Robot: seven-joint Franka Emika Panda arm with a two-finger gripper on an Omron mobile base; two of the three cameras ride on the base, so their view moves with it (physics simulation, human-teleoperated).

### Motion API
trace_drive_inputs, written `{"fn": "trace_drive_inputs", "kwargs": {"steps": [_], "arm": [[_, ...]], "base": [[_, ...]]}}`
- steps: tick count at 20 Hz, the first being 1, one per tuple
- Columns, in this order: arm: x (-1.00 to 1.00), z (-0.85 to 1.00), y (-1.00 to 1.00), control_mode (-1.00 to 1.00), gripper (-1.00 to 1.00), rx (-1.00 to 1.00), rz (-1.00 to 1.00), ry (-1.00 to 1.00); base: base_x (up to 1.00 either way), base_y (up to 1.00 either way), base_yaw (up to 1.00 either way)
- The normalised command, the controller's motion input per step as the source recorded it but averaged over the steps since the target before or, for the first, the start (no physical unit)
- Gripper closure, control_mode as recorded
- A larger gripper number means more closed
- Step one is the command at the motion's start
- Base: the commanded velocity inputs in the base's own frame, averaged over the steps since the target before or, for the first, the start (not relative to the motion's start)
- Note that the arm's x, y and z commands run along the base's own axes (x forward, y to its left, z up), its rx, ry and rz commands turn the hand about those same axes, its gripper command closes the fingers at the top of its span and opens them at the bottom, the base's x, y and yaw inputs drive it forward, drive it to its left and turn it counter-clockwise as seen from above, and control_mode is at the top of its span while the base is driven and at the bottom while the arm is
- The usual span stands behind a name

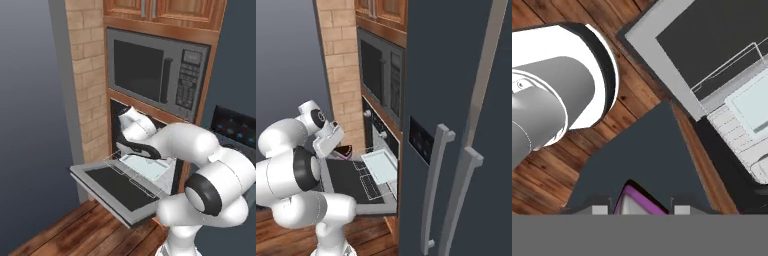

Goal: Take the baked cake out of the oven and place it on the plate for cooling. Then close the oven door.

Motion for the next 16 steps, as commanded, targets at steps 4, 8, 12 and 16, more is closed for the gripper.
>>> {"fn": "trace_drive_inputs", "kwargs": {"steps": [4, 8, 12, 16], "arm": [[0.0, 0.0, 0.0, 1.0, 1.0, 0.0, 0.0, 0.0], [0.0, 0.0, 0.0, 1.0, 1.0, 0.0, 0.0, 0.0], [0.0, 0.0, 0.0, 1.0, 1.0, 0.0, 0.0, 0.0], [0.0, 0.0, 0.0, 1.0, 1.0, 0.0, 0.0, 0.0]], "base": [[-1.0, 0.0, 0.0], [-1.0, 0.0, 0.0], [-1.0, 0.0, 0.0], [-1.0, 0.0, 0.01]]}}
